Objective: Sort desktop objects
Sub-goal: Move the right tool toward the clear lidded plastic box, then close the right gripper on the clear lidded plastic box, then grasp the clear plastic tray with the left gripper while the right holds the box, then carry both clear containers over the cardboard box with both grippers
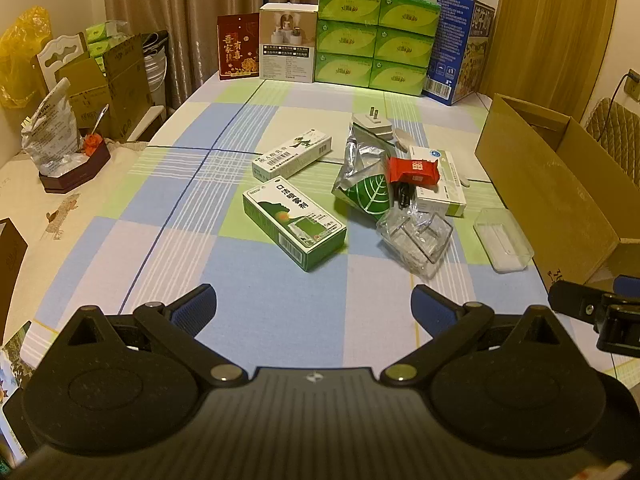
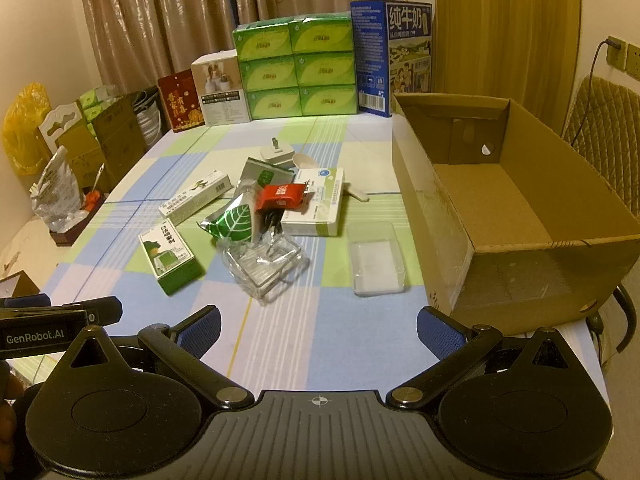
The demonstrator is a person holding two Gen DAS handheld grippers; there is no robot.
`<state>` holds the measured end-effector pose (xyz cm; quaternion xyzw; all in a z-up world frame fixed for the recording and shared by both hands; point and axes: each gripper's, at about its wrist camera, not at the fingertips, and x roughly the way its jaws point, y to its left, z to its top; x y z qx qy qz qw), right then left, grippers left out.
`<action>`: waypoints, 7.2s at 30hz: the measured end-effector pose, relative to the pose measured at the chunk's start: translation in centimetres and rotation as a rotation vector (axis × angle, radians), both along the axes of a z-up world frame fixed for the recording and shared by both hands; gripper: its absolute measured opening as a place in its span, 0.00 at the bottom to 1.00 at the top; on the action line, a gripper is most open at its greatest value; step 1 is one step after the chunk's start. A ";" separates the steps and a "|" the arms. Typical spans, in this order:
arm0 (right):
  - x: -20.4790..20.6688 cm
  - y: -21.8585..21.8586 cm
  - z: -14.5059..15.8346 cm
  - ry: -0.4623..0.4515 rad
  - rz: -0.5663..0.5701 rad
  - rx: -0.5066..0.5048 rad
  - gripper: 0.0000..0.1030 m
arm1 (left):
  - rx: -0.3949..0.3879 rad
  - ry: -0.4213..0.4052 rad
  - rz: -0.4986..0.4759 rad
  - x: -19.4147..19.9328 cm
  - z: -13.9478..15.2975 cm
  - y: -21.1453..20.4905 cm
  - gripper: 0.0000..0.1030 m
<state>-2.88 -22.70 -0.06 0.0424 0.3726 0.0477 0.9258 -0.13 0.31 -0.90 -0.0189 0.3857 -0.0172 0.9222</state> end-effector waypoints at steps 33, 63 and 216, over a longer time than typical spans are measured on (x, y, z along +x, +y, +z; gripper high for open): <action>1.3 0.3 1.4 -0.109 -0.009 -0.077 0.98 | -0.042 -0.079 -0.121 4.5 3.5 0.1 0.99; 10.3 1.1 -11.2 -0.076 -0.153 -0.290 0.71 | -0.090 -0.036 -0.273 11.5 -5.0 -1.2 0.99; 4.6 -20.3 3.5 -0.129 -0.205 -0.097 0.52 | -0.078 -0.131 -0.585 7.6 5.6 -23.4 0.47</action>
